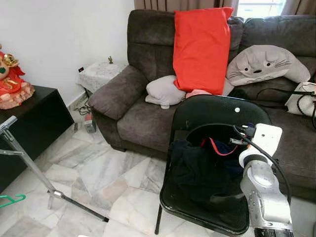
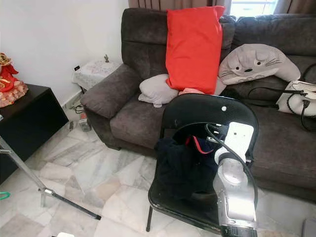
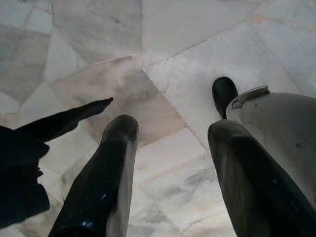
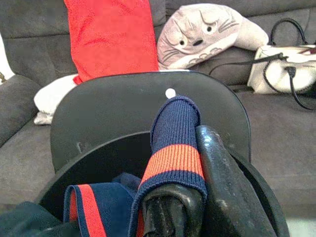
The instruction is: Hang hanger
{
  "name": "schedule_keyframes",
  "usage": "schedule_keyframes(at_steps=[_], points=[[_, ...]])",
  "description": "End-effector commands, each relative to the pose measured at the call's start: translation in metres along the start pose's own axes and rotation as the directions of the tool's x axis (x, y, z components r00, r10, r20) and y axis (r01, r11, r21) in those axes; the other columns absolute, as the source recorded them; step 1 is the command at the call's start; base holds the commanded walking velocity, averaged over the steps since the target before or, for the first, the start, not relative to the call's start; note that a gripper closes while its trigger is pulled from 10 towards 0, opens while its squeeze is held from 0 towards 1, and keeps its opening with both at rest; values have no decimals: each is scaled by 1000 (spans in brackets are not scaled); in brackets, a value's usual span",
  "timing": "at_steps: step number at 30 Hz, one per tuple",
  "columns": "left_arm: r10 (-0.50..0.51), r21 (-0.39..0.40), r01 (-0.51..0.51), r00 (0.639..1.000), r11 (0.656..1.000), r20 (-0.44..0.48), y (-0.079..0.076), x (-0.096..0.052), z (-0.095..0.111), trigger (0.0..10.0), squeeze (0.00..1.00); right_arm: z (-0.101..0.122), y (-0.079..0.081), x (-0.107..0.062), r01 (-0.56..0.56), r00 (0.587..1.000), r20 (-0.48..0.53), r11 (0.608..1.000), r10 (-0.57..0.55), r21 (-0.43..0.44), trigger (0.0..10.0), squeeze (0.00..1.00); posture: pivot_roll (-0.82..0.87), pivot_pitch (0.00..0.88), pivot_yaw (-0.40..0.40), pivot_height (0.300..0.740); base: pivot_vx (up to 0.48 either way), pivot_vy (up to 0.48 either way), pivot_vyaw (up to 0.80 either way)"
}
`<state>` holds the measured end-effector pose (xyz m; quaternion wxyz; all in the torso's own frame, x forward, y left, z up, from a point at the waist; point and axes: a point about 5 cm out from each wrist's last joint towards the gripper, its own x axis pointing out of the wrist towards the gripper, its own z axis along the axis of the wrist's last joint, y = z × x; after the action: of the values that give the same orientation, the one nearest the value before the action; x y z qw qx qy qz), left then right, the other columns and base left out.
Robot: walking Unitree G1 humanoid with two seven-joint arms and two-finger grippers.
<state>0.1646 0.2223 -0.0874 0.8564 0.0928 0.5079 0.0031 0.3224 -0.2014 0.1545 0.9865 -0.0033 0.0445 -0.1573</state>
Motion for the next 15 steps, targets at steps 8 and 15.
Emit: schedule_keyframes(at_steps=[8, 15], points=[[19, -17, -19, 1000, 1000, -19, 4, -1, -7, 10000, 0, -1, 3, 0, -12, 1000, 22, 999, 13, -39, 10000, 0, -87, 0, 85, 740, 0, 0, 545], [46, -36, -46, 999, 998, -17, 6, -2, -9, 10000, 0, 1, -8, 1, 63, 997, 56, 997, -61, -47, 10000, 0, -94, 0, 90, 740, 0, 0, 800]])
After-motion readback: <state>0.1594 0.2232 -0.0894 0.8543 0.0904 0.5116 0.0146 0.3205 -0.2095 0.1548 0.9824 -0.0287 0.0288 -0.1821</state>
